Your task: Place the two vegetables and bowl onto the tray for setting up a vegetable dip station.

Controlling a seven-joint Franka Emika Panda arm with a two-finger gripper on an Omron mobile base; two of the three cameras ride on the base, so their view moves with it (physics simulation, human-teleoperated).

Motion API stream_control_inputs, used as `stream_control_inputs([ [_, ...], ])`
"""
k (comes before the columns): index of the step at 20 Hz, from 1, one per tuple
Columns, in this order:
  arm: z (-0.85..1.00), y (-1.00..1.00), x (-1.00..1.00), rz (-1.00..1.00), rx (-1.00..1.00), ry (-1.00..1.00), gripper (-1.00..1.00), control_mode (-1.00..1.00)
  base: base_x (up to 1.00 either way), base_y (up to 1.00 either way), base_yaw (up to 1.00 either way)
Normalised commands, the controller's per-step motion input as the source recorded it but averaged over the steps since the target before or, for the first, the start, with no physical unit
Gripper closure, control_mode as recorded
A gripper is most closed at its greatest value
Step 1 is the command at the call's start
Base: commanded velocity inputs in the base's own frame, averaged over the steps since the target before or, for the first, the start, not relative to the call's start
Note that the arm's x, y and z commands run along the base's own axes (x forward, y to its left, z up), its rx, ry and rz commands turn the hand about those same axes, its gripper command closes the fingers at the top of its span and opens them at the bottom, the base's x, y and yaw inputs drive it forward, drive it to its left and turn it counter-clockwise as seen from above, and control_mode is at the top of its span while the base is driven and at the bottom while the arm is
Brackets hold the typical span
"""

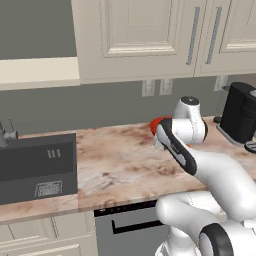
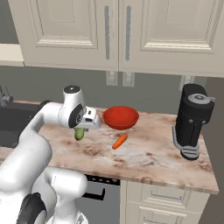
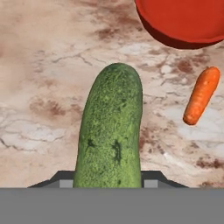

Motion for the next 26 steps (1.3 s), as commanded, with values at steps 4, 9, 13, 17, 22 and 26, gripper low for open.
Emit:
stream_control_inputs([
  [4,0.35,-0.1,-0.39,-0.02,0.0,0.0,1.0,-1.0,0.0,0.0,0.0],
  [9,0.35,-0.09,-0.43,-0.06,0.0,0.0,1.0,-1.0,0.0,0.0,0.0],
  [13,0.44,-0.01,-0.26,-0.08,0.0,-0.01,1.0,-1.0,0.0,0.0,0.0],
  [17,0.5,0.0,-0.15,-0.05,0.0,-0.03,1.0,-1.0,0.0,0.0,0.0],
  [22,0.43,-0.02,-0.12,-0.01,0.0,-0.01,1.0,-1.0,0.0,0.0,0.0],
  [26,0.25,0.0,-0.1,0.0,0.0,-0.01,1.0,-1.0,0.0,0.0,0.0],
])
